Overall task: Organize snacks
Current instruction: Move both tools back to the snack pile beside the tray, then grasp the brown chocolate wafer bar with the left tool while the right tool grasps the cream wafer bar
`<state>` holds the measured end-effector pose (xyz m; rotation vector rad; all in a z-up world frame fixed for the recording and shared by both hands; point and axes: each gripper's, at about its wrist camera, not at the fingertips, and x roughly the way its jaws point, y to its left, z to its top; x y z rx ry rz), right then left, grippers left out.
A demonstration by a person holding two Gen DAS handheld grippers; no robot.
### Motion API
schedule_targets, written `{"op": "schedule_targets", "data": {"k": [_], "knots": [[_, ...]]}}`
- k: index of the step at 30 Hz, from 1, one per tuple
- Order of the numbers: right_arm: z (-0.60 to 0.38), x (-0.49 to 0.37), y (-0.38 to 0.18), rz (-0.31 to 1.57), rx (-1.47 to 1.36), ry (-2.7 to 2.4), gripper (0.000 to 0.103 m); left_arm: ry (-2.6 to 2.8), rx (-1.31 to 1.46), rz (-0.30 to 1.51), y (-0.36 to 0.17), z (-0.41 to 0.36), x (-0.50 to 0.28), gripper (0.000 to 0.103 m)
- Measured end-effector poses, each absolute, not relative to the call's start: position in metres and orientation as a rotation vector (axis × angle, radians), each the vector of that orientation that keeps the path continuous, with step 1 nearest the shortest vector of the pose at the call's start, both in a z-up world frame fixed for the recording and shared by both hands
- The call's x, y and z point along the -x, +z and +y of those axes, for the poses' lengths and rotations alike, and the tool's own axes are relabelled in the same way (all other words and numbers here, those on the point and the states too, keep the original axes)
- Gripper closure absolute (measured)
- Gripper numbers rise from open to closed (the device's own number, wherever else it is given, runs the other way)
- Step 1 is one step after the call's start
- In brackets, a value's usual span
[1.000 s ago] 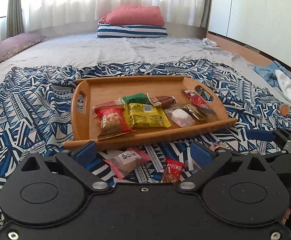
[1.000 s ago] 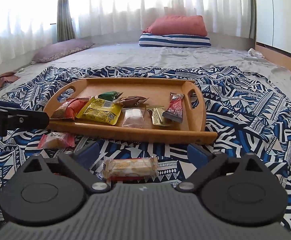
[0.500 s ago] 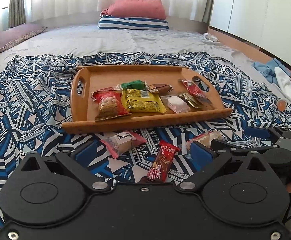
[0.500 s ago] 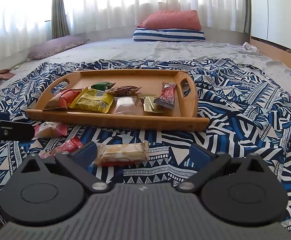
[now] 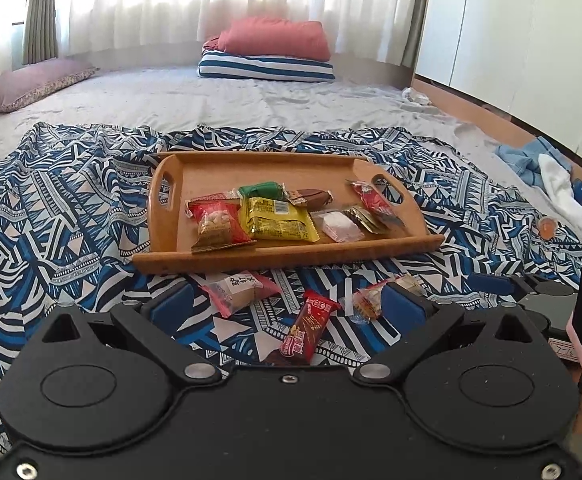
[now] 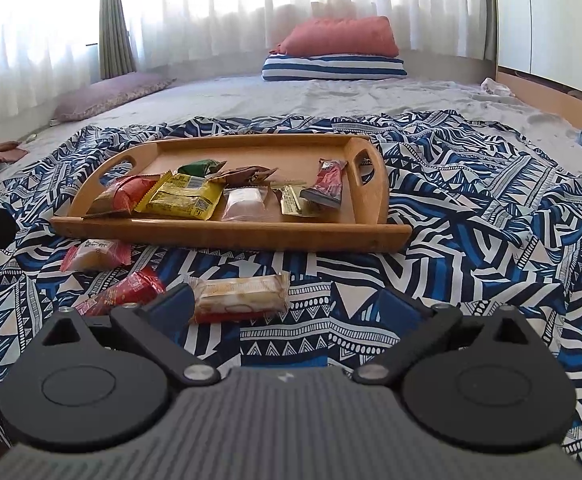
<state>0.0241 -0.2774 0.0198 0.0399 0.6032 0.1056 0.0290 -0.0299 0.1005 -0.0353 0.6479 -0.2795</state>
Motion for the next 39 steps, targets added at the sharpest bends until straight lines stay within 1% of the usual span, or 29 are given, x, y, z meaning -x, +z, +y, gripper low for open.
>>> {"op": "schedule_targets", "data": {"k": [7,10,12,15,19,21,25,27,30,37,39], "knots": [[-0.273,-0.017,0.019,0.587,0.020,0.114,0.000,-0.276,0.038,0.662,0.088,-0.033,-0.021,0.003],[-0.270,-0.016,0.016,0.585,0.046,0.120,0.000,-0.283,0.047,0.680,0.080,-0.036,-0.021,0.005],[-0.268,-0.016,0.014,0.585,0.059,0.125,0.000,-0.285,0.041,0.686,0.076,-0.038,-0.022,0.012],[-0.267,-0.016,0.012,0.585,0.066,0.128,0.000,-0.290,0.023,0.695,0.068,-0.043,-0.026,0.019],[-0.270,-0.016,0.011,0.583,0.049,0.126,0.000,-0.296,0.014,0.707,0.059,-0.049,-0.033,0.025],[-0.271,-0.016,0.010,0.581,0.039,0.123,0.000,-0.297,0.013,0.715,0.054,-0.051,-0.037,0.030],[-0.275,-0.017,0.010,0.579,0.020,0.118,0.000,-0.299,0.017,0.728,0.045,-0.056,-0.048,0.037],[-0.277,-0.018,0.010,0.578,0.010,0.117,0.000,-0.298,0.011,0.730,0.040,-0.059,-0.052,0.043],[-0.278,-0.020,0.011,0.578,-0.007,0.119,0.000,-0.303,-0.002,0.734,0.034,-0.063,-0.059,0.048],[-0.277,-0.027,0.012,0.580,-0.036,0.128,0.000,-0.307,-0.027,0.745,0.022,-0.069,-0.073,0.050],[-0.276,-0.029,0.012,0.582,-0.041,0.130,0.000,-0.306,-0.021,0.759,0.018,-0.069,-0.076,0.052]]}}
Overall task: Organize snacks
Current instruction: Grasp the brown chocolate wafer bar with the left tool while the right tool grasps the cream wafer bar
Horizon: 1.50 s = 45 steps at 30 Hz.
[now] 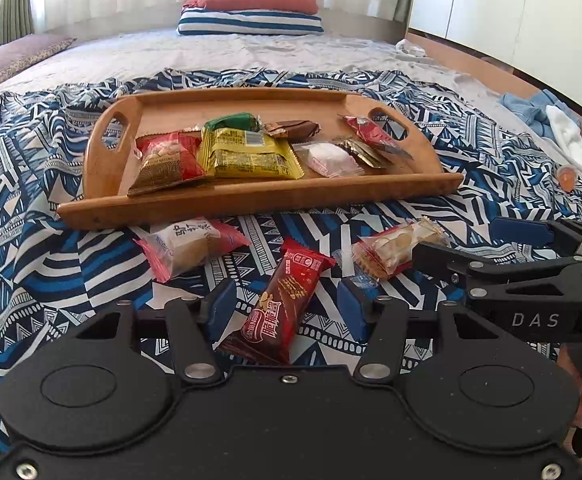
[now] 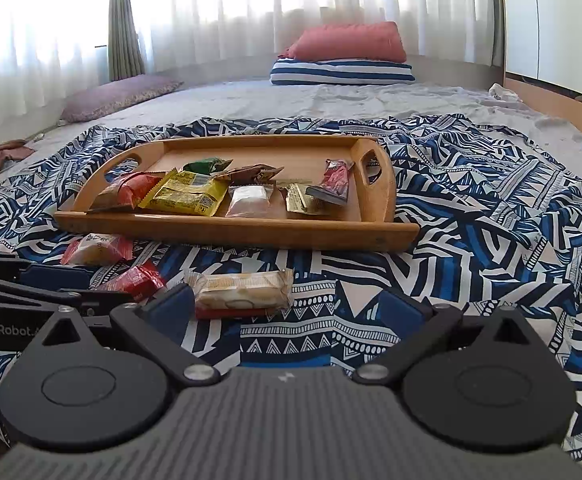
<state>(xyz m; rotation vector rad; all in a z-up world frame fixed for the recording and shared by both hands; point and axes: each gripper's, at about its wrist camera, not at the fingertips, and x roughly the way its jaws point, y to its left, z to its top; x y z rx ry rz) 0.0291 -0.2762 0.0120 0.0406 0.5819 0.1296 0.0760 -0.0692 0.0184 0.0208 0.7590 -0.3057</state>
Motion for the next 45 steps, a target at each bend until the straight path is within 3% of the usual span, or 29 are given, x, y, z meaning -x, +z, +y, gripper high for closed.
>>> {"op": "schedule_targets", "data": {"k": [1,5,6,30,38,45], "knots": [[-0.275,-0.031,0.012,0.583,-0.041,0.130,0.000,-0.309,-0.011,0.770,0.017,-0.068,-0.077,0.054],[-0.271,-0.035,0.012,0.586,-0.035,0.136,0.000,-0.309,0.005,0.780,0.015,-0.063,-0.078,0.080],[-0.269,-0.036,0.012,0.587,-0.032,0.139,0.000,-0.309,0.015,0.783,0.016,-0.061,-0.079,0.081],[-0.226,-0.046,-0.002,0.534,0.129,0.102,0.000,-0.279,0.063,0.776,0.018,-0.038,-0.074,0.081],[-0.235,-0.044,-0.009,0.528,0.068,0.106,0.007,-0.279,0.064,0.772,0.015,-0.038,-0.072,0.080],[-0.242,-0.043,-0.011,0.525,0.017,0.118,0.022,-0.276,0.064,0.771,0.016,-0.038,-0.071,0.080]]}}
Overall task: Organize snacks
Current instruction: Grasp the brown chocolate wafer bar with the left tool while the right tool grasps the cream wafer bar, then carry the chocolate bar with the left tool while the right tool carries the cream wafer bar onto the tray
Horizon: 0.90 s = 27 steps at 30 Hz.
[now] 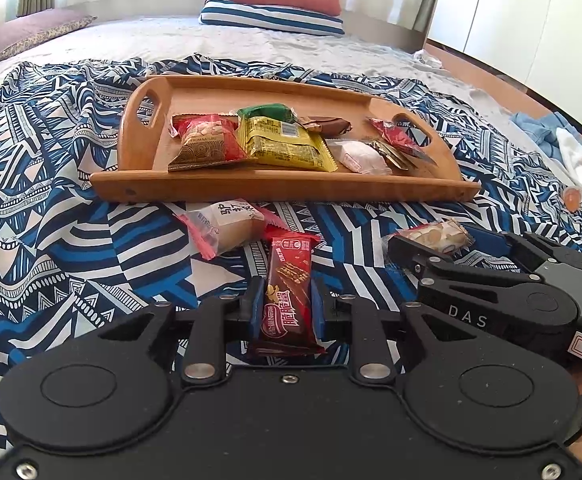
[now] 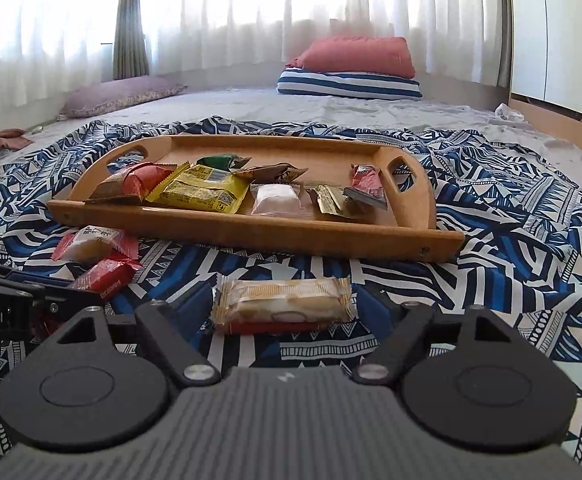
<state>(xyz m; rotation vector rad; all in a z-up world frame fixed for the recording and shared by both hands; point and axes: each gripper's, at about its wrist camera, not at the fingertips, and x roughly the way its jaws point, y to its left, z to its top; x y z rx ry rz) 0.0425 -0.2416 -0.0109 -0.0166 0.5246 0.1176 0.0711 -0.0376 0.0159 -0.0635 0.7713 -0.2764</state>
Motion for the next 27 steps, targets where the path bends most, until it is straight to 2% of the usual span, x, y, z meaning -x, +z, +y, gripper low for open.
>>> {"op": "schedule_targets", "data": {"k": [6,9,27], "knots": [[-0.240,-0.036,-0.003,0.493,0.036,0.108,0.037,-0.271,0.059,0.776,0.020,-0.035,-0.070,0.080],[-0.241,-0.032,0.000,0.485,0.024,0.109,0.039,-0.264,0.062,0.776,0.022,-0.034,-0.069,0.080],[-0.245,-0.018,0.023,0.448,-0.017,0.093,0.039,-0.278,0.051,0.719,0.046,-0.037,-0.059,0.080]]}}
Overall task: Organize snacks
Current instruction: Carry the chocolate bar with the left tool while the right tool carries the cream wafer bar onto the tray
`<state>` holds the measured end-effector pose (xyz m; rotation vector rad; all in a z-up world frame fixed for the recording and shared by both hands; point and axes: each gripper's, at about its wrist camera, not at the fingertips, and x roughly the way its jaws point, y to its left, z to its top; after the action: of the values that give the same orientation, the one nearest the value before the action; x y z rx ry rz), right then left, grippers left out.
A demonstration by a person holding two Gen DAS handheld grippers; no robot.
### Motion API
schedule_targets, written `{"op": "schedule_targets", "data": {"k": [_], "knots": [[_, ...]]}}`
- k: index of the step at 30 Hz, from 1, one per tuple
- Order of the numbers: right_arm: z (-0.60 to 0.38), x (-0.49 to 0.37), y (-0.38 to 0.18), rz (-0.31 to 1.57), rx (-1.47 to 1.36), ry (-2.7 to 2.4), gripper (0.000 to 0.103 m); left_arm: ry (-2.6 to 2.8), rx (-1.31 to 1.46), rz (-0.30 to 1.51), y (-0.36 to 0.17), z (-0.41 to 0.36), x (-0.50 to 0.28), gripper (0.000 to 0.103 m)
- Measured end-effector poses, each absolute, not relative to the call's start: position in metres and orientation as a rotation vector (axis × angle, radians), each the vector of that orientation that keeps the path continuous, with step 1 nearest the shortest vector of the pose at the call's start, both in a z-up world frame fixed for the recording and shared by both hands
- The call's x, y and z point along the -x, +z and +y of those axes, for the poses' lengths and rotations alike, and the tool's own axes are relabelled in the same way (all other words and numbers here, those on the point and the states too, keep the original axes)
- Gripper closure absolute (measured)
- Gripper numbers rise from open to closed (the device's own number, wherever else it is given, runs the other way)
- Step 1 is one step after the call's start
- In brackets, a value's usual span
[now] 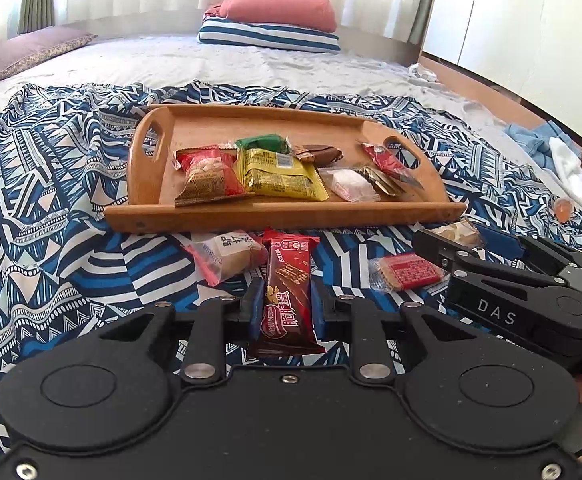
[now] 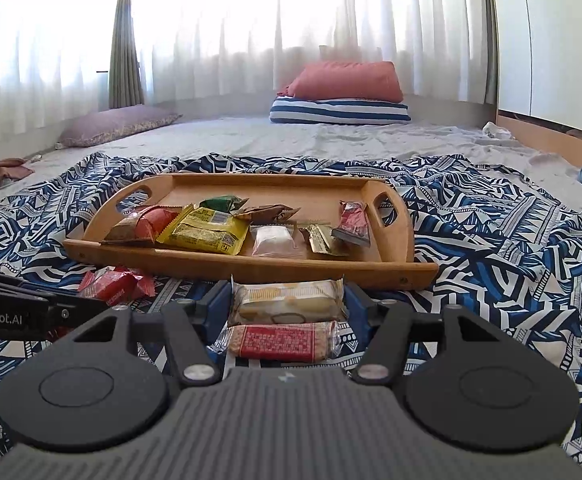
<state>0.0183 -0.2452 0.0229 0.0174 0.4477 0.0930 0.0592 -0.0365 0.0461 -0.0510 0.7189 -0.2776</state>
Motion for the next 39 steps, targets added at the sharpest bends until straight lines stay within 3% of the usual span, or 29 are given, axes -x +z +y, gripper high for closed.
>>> {"op": "schedule_targets", "data": {"k": [22,39], "knots": [[-0.265,-0.053,0.071,0.410,-0.062,0.025,0.039,-0.274,0.108,0.609,0.117,-0.003,-0.133,0.081],[-0.288,-0.165,0.076,0.539,-0.220,0.050,0.039,-0.209,0.136,0.726,0.088,0.008,-0.276,0.081]]}}
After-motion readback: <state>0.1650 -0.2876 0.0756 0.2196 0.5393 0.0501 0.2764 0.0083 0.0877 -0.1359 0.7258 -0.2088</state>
